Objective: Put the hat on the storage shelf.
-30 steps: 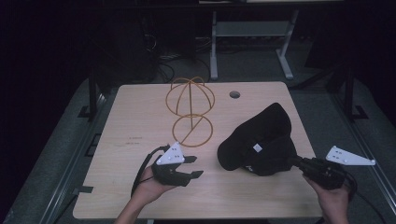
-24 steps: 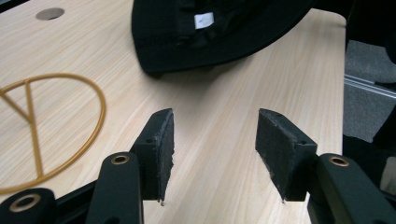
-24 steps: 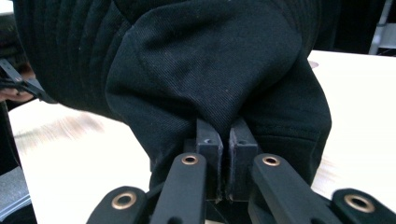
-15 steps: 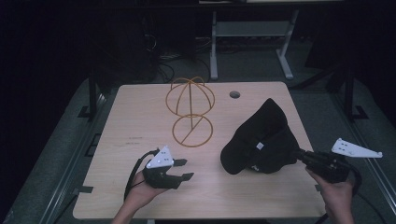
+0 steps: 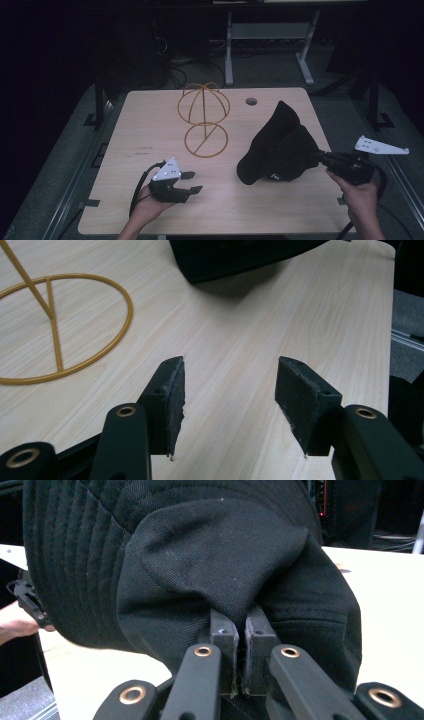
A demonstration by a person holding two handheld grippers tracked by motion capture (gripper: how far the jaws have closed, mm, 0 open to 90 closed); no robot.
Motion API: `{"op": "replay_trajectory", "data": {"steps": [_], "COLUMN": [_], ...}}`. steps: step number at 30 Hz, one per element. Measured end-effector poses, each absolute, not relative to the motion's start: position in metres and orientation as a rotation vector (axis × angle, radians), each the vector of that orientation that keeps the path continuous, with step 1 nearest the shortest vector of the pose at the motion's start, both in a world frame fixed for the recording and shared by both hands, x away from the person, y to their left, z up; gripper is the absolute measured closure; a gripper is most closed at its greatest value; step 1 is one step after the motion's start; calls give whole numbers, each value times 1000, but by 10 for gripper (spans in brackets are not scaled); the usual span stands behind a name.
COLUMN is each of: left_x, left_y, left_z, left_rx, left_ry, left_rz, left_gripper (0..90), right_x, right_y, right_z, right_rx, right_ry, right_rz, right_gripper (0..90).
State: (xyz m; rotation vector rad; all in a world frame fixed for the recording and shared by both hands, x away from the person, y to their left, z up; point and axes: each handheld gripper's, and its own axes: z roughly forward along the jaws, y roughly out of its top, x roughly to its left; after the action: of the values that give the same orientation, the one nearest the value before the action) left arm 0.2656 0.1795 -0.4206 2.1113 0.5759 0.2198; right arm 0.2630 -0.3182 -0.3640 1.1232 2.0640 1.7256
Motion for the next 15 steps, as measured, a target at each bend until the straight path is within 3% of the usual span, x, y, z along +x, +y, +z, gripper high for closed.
{"op": "replay_trajectory", "data": {"steps": [15], "left_x": [267], "left_y": [184], "left_z": [-425], "left_rx": [2104], "left_ry": [595], "left_rz": [216], "left_gripper": [452], "right_x": [284], "right_y": [-304], "right_z": [-333], "right_rx": [1103], "right_ry": [2064], "right_rz": [1782], "right_gripper": [860]}}
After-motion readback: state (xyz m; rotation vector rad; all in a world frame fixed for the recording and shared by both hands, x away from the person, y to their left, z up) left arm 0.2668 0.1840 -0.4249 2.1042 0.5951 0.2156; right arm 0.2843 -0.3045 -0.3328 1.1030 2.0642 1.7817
